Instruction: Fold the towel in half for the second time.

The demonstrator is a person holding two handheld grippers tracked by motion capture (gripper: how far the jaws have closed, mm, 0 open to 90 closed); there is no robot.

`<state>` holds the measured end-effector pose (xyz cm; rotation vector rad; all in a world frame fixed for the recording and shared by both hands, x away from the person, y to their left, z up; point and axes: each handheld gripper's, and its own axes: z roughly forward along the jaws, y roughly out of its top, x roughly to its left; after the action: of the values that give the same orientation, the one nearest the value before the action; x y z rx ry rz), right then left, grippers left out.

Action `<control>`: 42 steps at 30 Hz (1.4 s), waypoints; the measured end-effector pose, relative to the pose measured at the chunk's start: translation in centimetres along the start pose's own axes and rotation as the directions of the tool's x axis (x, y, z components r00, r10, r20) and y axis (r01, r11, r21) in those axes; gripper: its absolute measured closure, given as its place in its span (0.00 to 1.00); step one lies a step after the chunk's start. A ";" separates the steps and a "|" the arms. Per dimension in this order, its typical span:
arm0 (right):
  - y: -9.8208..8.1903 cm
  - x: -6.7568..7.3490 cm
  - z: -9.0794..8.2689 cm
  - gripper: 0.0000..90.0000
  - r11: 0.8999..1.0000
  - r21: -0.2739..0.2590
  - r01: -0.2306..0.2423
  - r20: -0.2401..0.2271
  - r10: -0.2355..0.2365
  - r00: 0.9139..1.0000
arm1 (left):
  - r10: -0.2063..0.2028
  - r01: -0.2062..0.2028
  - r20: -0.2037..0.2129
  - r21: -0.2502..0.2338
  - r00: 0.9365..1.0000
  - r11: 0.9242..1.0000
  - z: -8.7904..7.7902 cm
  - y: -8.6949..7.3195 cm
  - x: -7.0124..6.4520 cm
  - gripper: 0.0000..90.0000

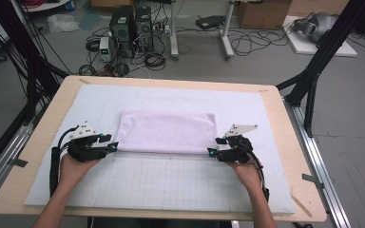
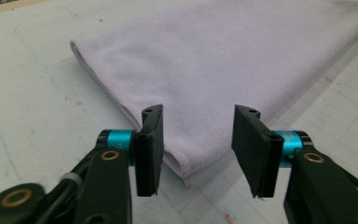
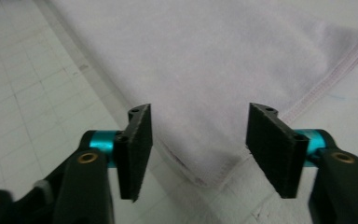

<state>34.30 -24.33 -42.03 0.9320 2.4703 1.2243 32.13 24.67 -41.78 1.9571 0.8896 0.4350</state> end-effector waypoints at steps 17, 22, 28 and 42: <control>-1.3 1.6 -2.0 0.21 0.995 -0.100 -0.018 0.029 0.021 0.999 | -0.001 0.001 -0.005 0.014 1.000 1.000 -1.8 -1.4 -0.8 0.37; -1.7 1.9 -2.4 0.17 0.993 -0.113 -0.020 0.028 0.023 0.999 | 0.004 -0.004 0.000 0.003 1.000 1.000 -2.3 -1.5 -1.1 0.35; -2.3 2.0 -3.0 0.14 0.990 -0.137 -0.034 0.037 0.040 0.999 | 0.006 -0.006 -0.003 -0.008 1.000 1.000 -2.8 -1.6 -1.3 0.32; -3.0 2.7 -4.4 0.13 0.987 -0.160 -0.031 0.052 0.039 0.998 | 0.011 -0.012 -0.015 -0.018 1.000 1.000 -3.6 -1.9 -2.0 0.30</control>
<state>28.86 -26.74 -41.45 0.9562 2.2845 1.3656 27.80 25.99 -41.39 1.9453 0.8811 0.4631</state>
